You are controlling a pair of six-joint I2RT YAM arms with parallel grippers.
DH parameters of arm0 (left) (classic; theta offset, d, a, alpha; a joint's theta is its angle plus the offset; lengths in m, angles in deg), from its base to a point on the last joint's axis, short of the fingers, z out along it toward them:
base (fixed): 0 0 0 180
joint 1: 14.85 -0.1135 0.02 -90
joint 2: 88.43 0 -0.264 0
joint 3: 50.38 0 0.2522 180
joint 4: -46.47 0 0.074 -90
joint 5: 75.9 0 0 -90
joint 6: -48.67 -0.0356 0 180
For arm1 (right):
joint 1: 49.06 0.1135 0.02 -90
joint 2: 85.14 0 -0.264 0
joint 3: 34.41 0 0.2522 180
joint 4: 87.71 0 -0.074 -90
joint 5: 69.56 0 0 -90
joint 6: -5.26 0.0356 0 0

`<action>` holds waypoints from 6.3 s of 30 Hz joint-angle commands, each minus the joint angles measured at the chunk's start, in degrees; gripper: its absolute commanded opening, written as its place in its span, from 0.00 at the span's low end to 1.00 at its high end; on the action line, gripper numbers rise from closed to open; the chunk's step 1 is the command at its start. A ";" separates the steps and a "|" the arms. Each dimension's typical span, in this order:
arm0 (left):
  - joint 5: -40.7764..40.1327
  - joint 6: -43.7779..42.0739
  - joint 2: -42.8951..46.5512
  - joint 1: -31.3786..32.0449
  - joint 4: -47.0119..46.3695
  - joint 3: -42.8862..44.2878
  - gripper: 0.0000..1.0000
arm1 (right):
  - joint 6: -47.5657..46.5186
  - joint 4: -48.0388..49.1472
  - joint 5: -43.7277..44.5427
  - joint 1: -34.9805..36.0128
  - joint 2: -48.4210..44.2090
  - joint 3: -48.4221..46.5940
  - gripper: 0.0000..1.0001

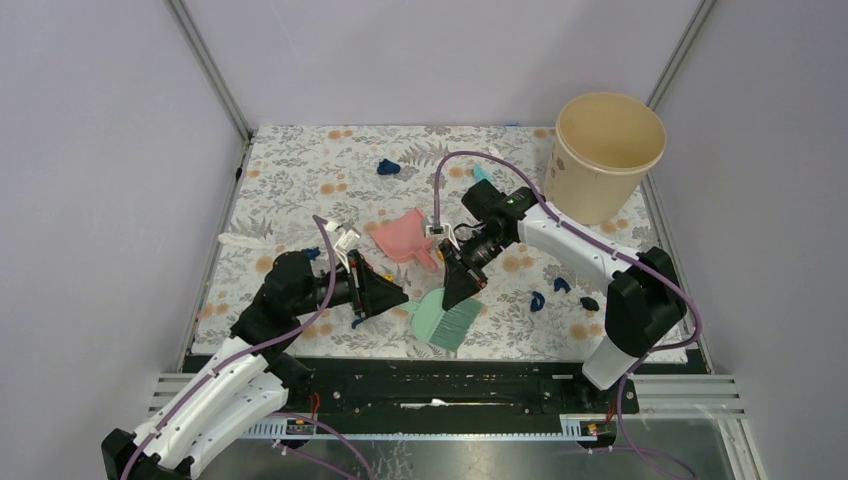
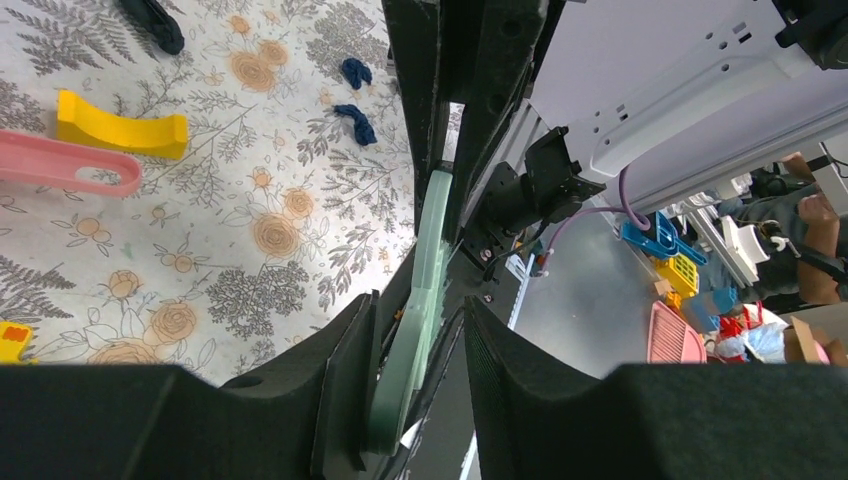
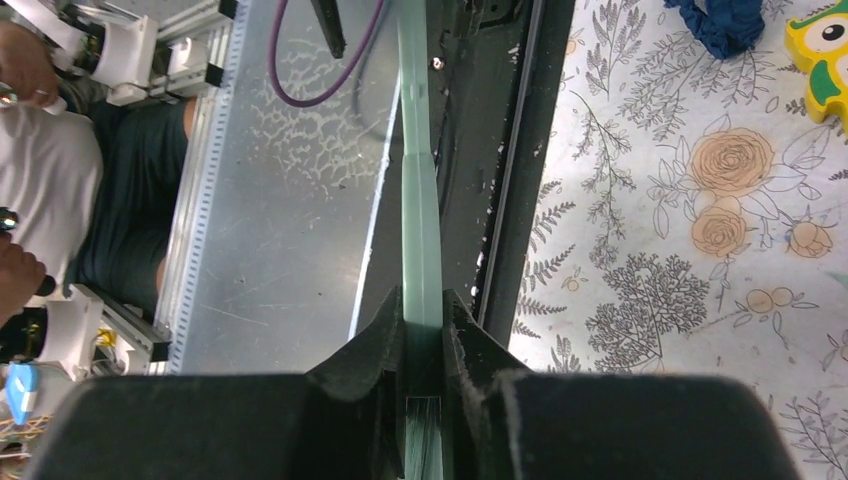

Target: Sweep away the paper scraps from the table

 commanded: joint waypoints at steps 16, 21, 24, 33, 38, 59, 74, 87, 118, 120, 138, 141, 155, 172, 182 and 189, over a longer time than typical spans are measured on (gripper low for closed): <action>-1.79 -1.19 1.41 0.15 2.11 1.64 0.16 | 3.35 3.91 -4.66 -2.91 -0.08 0.95 0.00; -3.03 -1.67 2.03 0.14 3.08 1.85 0.00 | 4.60 4.89 -3.98 -2.93 0.22 0.84 0.03; -7.11 -3.22 2.27 0.14 6.48 3.57 0.00 | 9.06 9.17 -0.97 -2.88 -0.31 1.29 0.25; -35.05 -6.21 -0.17 0.12 30.84 18.22 0.00 | 27.13 31.29 39.60 -2.88 -3.75 6.05 0.60; -45.76 -4.01 -1.74 0.20 36.62 22.37 0.00 | 29.77 30.20 44.49 -2.65 1.87 1.35 0.63; -56.05 -1.50 -2.12 0.20 42.32 25.50 0.00 | 31.79 25.76 54.59 6.47 21.22 -11.91 0.67; -55.89 -1.39 -2.40 0.21 42.23 25.30 0.00 | 33.12 22.35 56.49 7.20 25.28 -15.19 0.51; -55.92 -2.14 -1.60 0.18 42.22 27.68 0.00 | 31.23 17.97 63.62 7.06 20.09 -22.01 0.16; -31.55 18.93 -16.92 3.49 -12.31 10.80 0.00 | 12.85 -3.78 78.06 -28.78 -44.69 18.99 0.00; -35.00 19.60 -20.67 7.73 -16.31 11.72 0.00 | 11.71 -4.59 83.60 -29.73 -47.16 19.06 0.00; -34.59 28.01 -74.25 29.50 -38.58 43.70 0.00 | 21.57 0.26 83.80 -30.32 -45.96 -2.57 0.00; -33.04 29.15 -82.72 31.32 -37.93 52.30 0.00 | 22.19 -0.55 82.76 -30.34 -45.19 -2.32 0.00; -38.94 34.21 -85.77 29.68 -29.61 49.85 0.00 | 17.06 -7.66 75.58 -30.36 -46.94 4.23 0.00; -51.15 16.86 -40.19 24.82 3.21 23.04 0.00 | 7.37 -9.98 61.39 -30.35 -41.98 10.60 0.00; -59.47 -3.41 -39.13 24.82 34.05 44.41 0.00 | -10.89 -24.61 57.76 -30.39 -44.12 19.81 0.00; -61.79 -9.05 -50.57 24.82 36.86 53.04 0.00 | -14.15 -23.16 64.39 -30.39 -43.98 29.61 0.00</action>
